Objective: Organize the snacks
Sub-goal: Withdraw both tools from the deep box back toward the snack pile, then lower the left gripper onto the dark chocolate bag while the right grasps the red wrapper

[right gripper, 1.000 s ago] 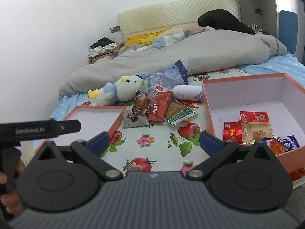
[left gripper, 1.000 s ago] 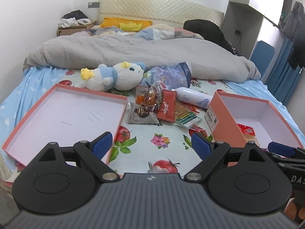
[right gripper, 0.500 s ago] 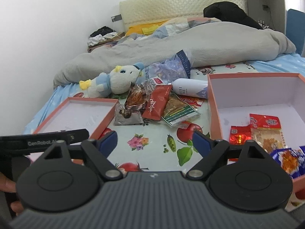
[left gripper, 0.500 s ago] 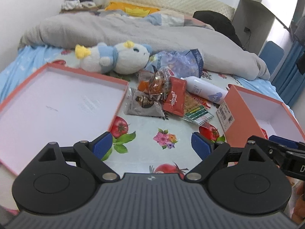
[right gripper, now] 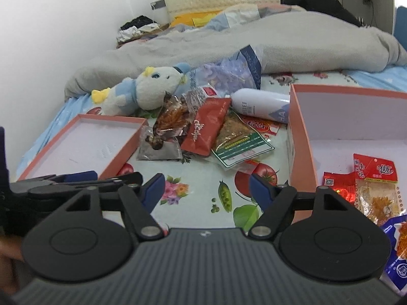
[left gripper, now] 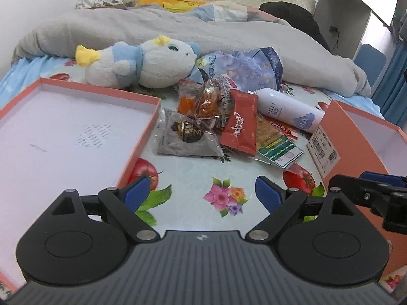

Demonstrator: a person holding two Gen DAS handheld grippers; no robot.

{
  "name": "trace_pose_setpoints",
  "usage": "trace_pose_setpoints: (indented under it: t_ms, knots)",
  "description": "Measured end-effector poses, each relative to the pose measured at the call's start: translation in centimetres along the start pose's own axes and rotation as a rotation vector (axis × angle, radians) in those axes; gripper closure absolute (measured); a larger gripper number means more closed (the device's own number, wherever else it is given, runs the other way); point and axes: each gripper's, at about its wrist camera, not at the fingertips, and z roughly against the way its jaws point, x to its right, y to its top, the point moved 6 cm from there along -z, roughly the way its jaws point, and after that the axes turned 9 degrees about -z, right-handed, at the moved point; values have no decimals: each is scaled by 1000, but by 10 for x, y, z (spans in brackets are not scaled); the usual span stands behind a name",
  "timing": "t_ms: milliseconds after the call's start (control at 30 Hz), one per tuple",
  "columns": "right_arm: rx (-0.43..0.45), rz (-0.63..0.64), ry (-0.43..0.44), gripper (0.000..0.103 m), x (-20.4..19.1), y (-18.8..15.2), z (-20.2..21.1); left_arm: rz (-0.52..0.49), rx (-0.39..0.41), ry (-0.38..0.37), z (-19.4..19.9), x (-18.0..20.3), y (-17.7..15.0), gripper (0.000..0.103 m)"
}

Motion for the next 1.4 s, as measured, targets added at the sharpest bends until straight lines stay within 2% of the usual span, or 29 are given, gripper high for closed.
trace_pose_setpoints:
  t_ms: [133, 267, 433, 567, 733, 833, 1167, 1400]
  knots:
    - [-23, 0, 14, 28, -1, 7, -16, 4, -6, -5, -21, 0, 4, 11]
    - [-51, 19, -12, 29, -3, 17, -39, -5, -28, 8, -40, -1, 8, 11]
    - [-71, 0, -3, 29, 2, 35, -67, -20, -16, 30, -61, -3, 15, 11]
    - [-111, -35, 15, 29, 6, 42, -94, -33, 22, 71, -74, -4, 24, 11]
    - [-140, -64, 6, 33, 8, 48, -120, -38, 4, 110, -97, -7, 29, 11]
    - [-142, -82, 1, 34, 7, 53, -133, -51, 9, 117, -106, -5, 32, 11]
    - [-152, -113, -11, 34, -1, 65, -174, -119, 14, 221, -126, -1, 33, 11]
    - [-164, -96, -35, 34, -4, 64, -193, -88, 21, 196, -134, -7, 32, 8]
